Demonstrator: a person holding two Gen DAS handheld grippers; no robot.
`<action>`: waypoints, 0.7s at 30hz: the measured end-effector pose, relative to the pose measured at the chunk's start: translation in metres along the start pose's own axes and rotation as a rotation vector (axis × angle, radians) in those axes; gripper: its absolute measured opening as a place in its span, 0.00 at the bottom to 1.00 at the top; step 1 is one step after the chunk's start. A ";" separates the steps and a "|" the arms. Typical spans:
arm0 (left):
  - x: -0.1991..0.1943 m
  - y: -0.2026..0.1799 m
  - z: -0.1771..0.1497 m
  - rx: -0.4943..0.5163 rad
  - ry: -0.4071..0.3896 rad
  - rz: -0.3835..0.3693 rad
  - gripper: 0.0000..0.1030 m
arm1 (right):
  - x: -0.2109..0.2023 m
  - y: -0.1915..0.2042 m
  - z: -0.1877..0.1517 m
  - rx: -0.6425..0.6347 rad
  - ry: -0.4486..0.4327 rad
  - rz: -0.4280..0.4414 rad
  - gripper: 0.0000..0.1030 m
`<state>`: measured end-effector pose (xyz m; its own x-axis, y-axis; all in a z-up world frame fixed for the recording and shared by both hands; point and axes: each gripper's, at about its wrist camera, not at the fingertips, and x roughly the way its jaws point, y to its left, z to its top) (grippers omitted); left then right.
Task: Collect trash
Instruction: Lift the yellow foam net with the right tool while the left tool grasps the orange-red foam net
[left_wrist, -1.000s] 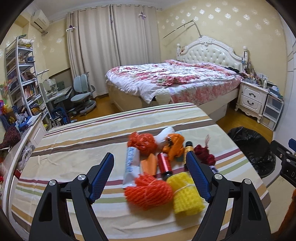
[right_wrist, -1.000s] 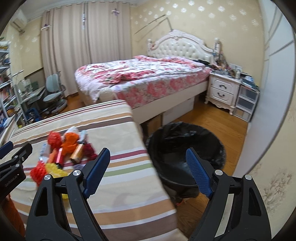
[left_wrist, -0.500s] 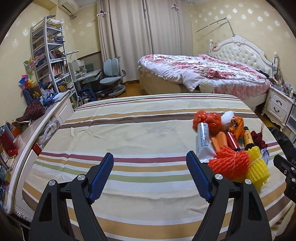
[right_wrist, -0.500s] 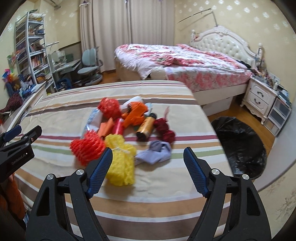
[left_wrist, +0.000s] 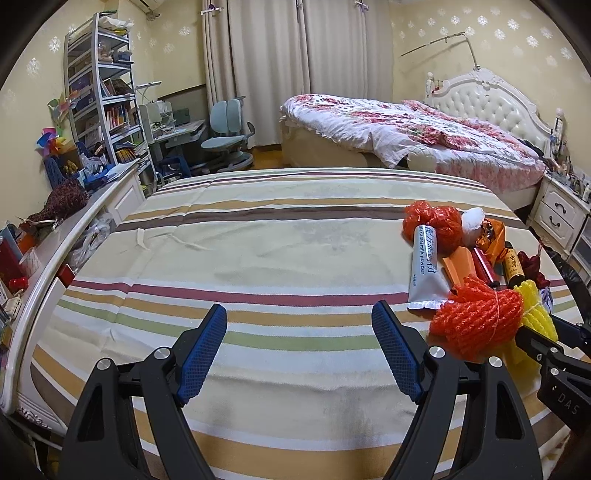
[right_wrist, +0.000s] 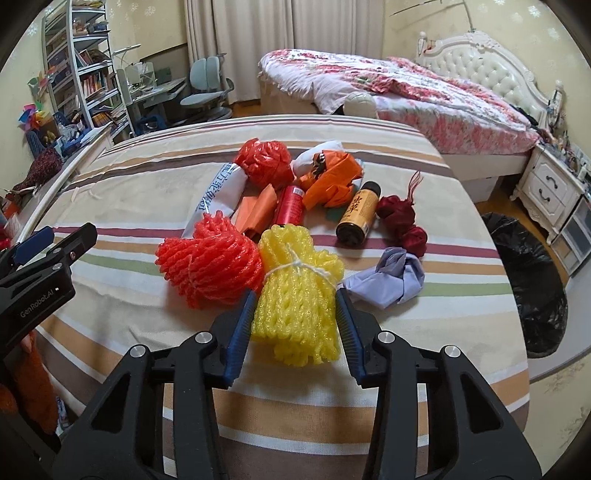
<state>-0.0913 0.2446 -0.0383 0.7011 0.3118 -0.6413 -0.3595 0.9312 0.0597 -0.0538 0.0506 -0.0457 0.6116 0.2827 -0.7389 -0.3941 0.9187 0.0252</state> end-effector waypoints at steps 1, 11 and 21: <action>0.000 0.000 -0.001 0.000 0.000 -0.003 0.76 | 0.000 0.002 0.000 -0.008 -0.007 -0.006 0.38; -0.008 -0.014 0.002 0.006 -0.017 -0.027 0.76 | -0.024 0.000 0.005 -0.030 -0.092 -0.050 0.37; -0.019 -0.055 0.001 0.057 -0.033 -0.091 0.77 | -0.051 -0.039 0.006 0.037 -0.159 -0.110 0.37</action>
<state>-0.0848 0.1877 -0.0284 0.7493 0.2309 -0.6207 -0.2590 0.9648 0.0462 -0.0657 0.0024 -0.0049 0.7517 0.2173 -0.6227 -0.2951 0.9552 -0.0229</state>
